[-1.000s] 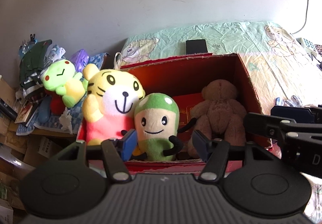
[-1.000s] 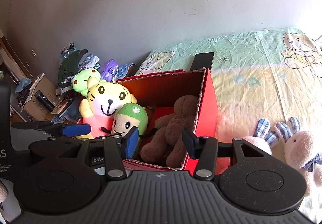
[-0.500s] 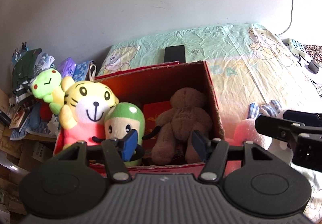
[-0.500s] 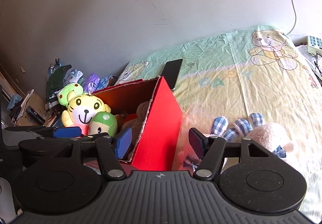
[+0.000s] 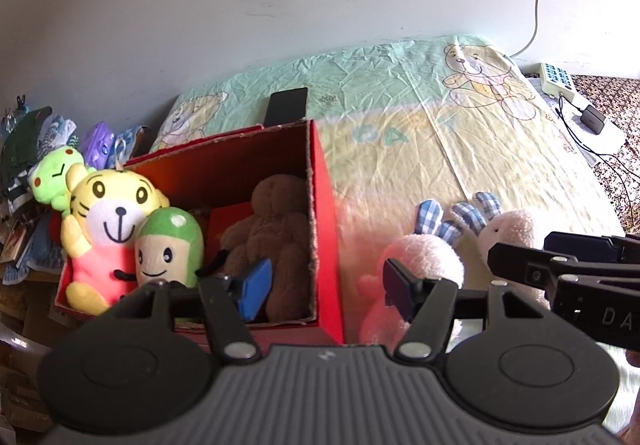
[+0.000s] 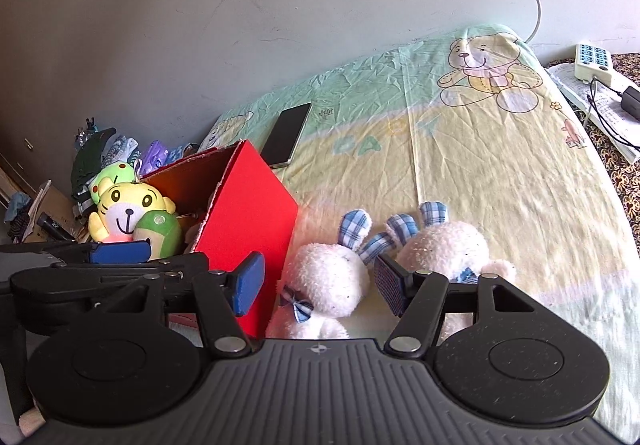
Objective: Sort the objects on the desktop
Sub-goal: 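Withdraw the left gripper from the box toward the white bunny plushes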
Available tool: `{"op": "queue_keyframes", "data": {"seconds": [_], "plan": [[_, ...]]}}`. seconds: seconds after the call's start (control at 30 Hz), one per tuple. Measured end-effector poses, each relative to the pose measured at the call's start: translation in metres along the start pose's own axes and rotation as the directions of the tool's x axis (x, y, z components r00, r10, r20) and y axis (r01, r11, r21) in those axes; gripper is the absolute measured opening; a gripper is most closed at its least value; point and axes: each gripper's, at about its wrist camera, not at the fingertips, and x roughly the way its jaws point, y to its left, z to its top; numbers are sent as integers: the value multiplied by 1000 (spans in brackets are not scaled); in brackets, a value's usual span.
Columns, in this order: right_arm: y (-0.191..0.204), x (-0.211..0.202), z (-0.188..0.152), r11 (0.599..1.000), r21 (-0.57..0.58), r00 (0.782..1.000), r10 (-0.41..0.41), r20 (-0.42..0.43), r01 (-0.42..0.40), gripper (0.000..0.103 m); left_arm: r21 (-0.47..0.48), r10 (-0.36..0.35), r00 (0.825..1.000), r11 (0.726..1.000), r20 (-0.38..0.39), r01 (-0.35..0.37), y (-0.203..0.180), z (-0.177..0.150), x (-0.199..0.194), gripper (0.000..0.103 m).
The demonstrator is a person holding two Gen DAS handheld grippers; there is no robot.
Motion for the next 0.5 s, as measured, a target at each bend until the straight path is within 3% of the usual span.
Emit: {"op": "queue_keyframes", "data": {"seconds": [0.33,0.5], "plan": [[-34,2,-6,996,78,999,-38,-37,41,65,37,-71,996,997,-60,73,-33,-4,14,71],[-53,-2,-7,991,100,995,-92,-32,95,65,70,-140,989,987,-48,143,-49,-9,17,70]]}}
